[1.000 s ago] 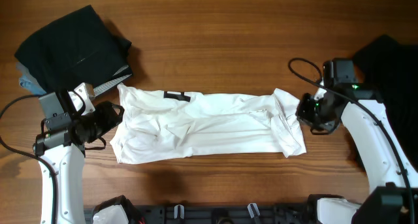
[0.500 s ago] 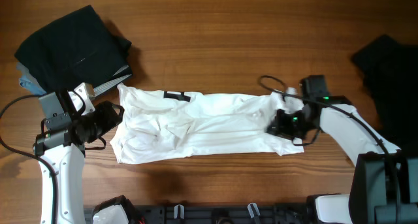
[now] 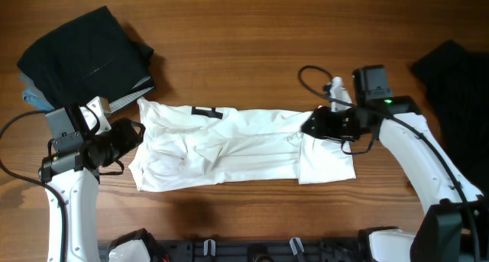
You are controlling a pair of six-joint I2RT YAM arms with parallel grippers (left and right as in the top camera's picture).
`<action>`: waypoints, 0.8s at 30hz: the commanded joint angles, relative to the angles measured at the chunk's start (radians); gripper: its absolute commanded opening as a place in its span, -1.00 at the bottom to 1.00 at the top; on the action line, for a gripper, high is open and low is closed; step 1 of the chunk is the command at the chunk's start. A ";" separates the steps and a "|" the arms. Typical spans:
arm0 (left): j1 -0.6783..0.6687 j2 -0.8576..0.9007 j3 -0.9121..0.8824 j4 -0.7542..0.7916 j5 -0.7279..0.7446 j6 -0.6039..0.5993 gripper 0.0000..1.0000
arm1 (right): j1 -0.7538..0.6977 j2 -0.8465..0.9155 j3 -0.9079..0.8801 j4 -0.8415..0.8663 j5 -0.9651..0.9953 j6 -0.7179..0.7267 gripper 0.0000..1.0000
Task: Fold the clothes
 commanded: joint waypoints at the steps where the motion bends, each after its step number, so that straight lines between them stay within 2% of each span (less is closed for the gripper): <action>1: 0.001 -0.011 0.001 0.009 0.019 0.020 -0.03 | -0.014 0.008 0.016 -0.001 0.226 0.167 -0.14; 2: 0.001 -0.011 0.001 0.012 0.019 0.020 -0.03 | -0.013 0.023 0.016 0.013 0.253 0.203 0.01; 4: 0.000 -0.011 0.001 0.015 0.019 0.020 -0.03 | -0.010 0.047 0.016 0.048 0.240 0.206 0.18; 8: 0.001 -0.011 0.001 0.015 0.019 0.020 -0.03 | 0.025 0.124 0.016 0.127 0.259 0.200 0.25; 12: 0.001 -0.011 0.001 0.015 0.019 0.020 -0.03 | 0.073 0.196 0.016 0.174 0.373 0.220 0.09; 15: 0.001 -0.011 0.001 0.015 0.019 0.020 -0.03 | 0.108 0.236 0.016 0.206 0.447 0.235 0.08; 18: 0.001 -0.011 0.001 0.015 0.019 0.020 -0.03 | 0.122 0.245 0.016 0.205 0.534 0.292 -0.04; 21: 0.001 -0.011 0.001 0.015 0.019 0.020 -0.03 | 0.122 0.245 0.016 0.217 0.571 0.313 -0.36; 24: 0.001 -0.011 0.001 0.015 0.019 0.020 -0.03 | 0.122 0.239 0.034 0.230 0.519 0.216 -0.64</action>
